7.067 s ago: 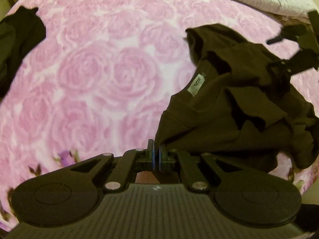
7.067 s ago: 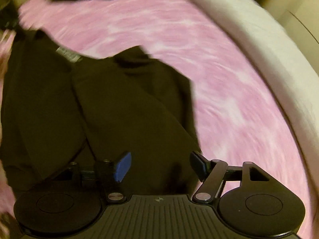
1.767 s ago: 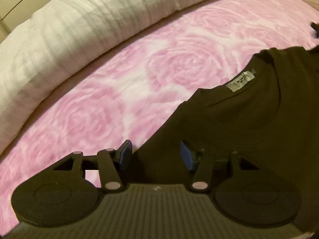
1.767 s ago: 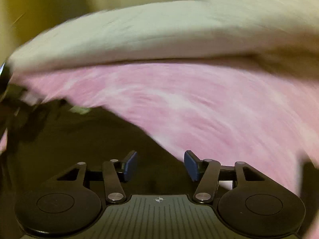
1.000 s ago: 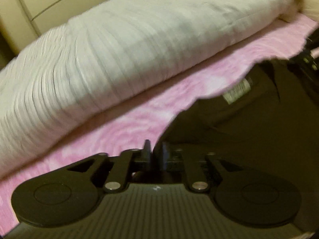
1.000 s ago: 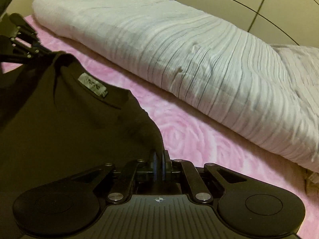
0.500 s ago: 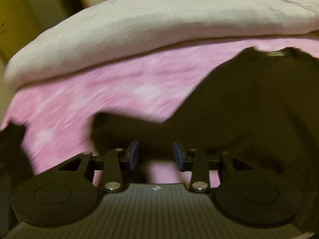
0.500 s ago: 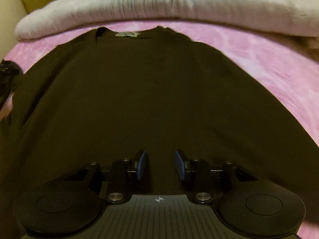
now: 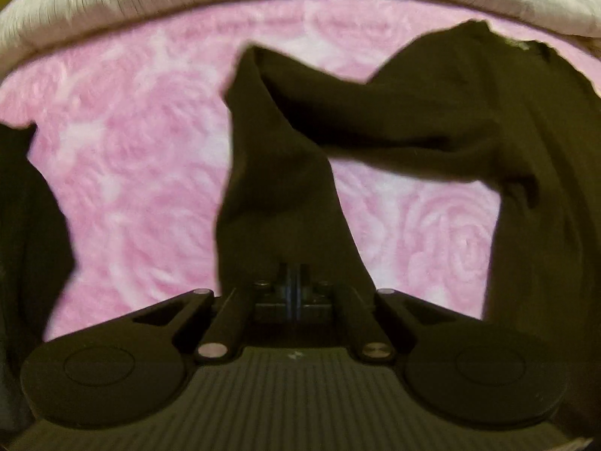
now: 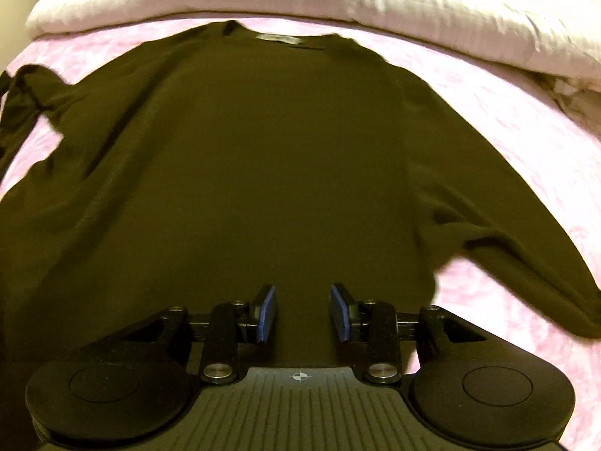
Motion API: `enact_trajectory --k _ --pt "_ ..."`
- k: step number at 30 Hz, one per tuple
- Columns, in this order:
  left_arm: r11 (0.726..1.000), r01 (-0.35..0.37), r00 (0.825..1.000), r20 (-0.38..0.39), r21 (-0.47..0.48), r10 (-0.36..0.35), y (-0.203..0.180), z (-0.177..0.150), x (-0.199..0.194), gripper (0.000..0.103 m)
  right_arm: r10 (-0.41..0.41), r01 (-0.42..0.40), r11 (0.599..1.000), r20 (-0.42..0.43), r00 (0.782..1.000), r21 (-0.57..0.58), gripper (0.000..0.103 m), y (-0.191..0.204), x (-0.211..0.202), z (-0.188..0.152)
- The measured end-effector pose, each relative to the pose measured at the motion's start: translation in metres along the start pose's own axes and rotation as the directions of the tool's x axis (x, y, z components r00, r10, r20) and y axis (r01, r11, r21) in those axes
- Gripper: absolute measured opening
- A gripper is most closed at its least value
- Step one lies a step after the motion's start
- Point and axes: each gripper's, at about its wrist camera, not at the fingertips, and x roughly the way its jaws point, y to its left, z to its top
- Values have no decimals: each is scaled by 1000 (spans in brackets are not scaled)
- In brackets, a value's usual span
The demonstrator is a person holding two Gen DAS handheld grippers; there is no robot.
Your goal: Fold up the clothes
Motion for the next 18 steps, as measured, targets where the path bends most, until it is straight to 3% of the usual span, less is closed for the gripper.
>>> enact_trajectory --k 5,11,14,17,18 --pt "983 -160 986 58 95 155 63 -3 -43 0 -11 12 1000 11 1000 -19 36 32 -10 -5" --pt "947 -313 948 82 69 307 134 -9 -59 1 -4 4 1000 -10 1000 -10 37 73 -17 -16" --pt "959 -277 957 107 58 269 139 -16 -66 13 0 0 1000 -21 1000 -5 37 93 -20 -21" --pt "960 -230 968 139 159 209 114 -30 -67 33 4 -4 1000 -32 999 -1 38 114 -24 -27" --pt "957 -208 972 148 200 181 103 -38 -67 35 5 -5 1000 -35 999 1 38 121 -25 -28"
